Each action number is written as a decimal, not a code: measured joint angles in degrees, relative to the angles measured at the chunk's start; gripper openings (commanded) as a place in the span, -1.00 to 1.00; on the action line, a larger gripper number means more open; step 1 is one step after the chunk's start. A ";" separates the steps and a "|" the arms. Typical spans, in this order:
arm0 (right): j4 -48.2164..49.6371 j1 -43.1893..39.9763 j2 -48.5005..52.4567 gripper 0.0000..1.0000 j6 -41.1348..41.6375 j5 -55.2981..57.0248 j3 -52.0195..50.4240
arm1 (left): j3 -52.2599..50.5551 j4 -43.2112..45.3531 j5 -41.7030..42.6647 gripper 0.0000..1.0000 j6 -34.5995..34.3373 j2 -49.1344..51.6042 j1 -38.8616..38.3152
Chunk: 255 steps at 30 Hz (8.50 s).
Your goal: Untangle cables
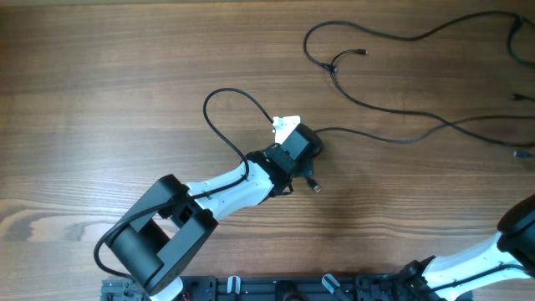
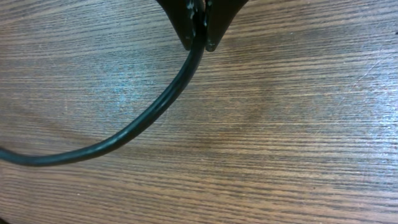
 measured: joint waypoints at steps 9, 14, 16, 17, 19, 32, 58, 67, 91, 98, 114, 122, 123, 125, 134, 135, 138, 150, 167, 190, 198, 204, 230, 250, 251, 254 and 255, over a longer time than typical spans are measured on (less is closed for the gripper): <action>-3.76 -11.26 0.00 -0.91 11.65 -14.25 0.00 | 0.00 2.73 0.57 -0.92 0.00 0.00 -0.26; -4.42 -11.54 0.00 -0.91 15.50 -16.92 0.00 | 0.00 4.85 0.57 -0.92 0.00 0.00 -0.26; -4.37 -11.54 0.00 -0.92 16.35 -17.25 0.00 | 0.00 5.27 0.57 -0.92 0.00 0.00 -0.46; -4.35 -11.54 0.00 -0.91 16.72 -17.29 0.00 | 0.00 5.38 0.55 -0.92 0.00 0.00 -0.66; -4.13 -11.54 0.00 -0.91 16.96 -17.44 0.00 | 0.00 5.60 0.55 -0.92 0.00 0.02 -1.55; -2.86 -11.54 0.00 -0.87 17.16 -16.50 0.00 | 0.00 2.08 -0.59 -0.85 0.00 0.02 -3.61; -2.49 -8.55 0.07 0.39 14.91 -17.86 0.00 | 0.00 -1.70 -1.79 0.61 0.31 0.02 -3.61; -9.11 -3.72 6.84 1.00 20.41 -17.14 0.00 | 0.00 -1.03 1.33 1.00 0.02 0.02 0.55; -20.48 -3.45 6.97 1.00 34.27 -10.56 0.00 | 0.00 -0.57 4.87 1.00 0.04 0.00 2.19; -34.32 -3.41 6.97 0.99 45.97 -5.73 0.00 | 0.02 -0.52 4.87 1.00 0.04 0.00 2.19; -37.13 -3.32 6.97 0.99 50.60 -4.85 0.00 | 0.00 1.33 5.97 1.00 0.02 0.00 2.19; -39.12 2.03 6.97 1.00 49.90 -5.68 0.00 | 0.00 0.98 6.34 1.00 0.02 -2.29 4.66; -39.12 3.28 6.97 1.00 49.86 -5.75 0.00 | 0.00 0.22 6.38 1.00 0.02 -3.54 5.53; -39.17 6.62 6.93 1.00 49.86 -5.84 0.00 | 0.00 -2.10 6.25 1.00 0.02 -6.34 7.50; -34.93 27.17 1.73 1.00 42.58 -8.00 0.07 | 0.00 -13.75 0.22 1.00 1.64 -14.93 14.62; -33.94 29.31 0.79 1.00 41.55 -8.39 0.15 | 0.00 -14.56 -0.98 1.00 1.84 -16.52 15.32; -28.96 39.36 -3.82 1.00 36.54 -10.19 0.50 | 0.00 -17.38 -4.39 1.00 2.19 -21.86 18.27; -16.20 64.98 -14.53 1.00 32.46 -10.99 0.92 | 0.00 -21.22 -7.23 1.00 2.58 -25.90 23.08; -13.66 65.31 -14.53 1.00 32.44 -10.97 0.92 | 0.00 -21.59 -7.23 1.00 2.60 -25.90 23.08; -13.51 65.31 -14.53 0.99 32.44 -10.99 0.92 | -24.13 4.90 -7.10 1.00 2.99 -56.30 30.34; -13.46 65.31 -14.53 1.00 32.46 -10.99 0.92 | -39.21 18.58 -0.33 1.00 8.83 -77.29 42.45; -13.49 65.31 -14.53 1.00 32.46 -10.97 0.92 | -45.57 18.91 1.11 1.00 9.46 -87.52 46.47; -13.44 65.31 -14.53 1.00 32.44 -10.99 0.92 | -54.01 3.32 2.23 1.00 17.38 -103.27 48.30; -13.46 65.31 -14.53 1.00 32.44 -10.97 0.92 | -54.01 2.82 7.45 1.00 26.12 -103.27 48.30; -13.46 65.31 -14.53 1.00 32.44 -10.97 0.92 | -54.01 2.82 7.45 1.00 26.12 -103.27 48.30; -13.46 65.31 -14.53 1.00 32.44 -10.97 0.92 | -54.01 2.84 7.45 1.00 26.12 -103.27 48.30; -13.46 65.31 -14.53 0.99 32.44 -10.97 0.92 | -54.01 2.82 7.45 1.00 26.12 -103.27 48.30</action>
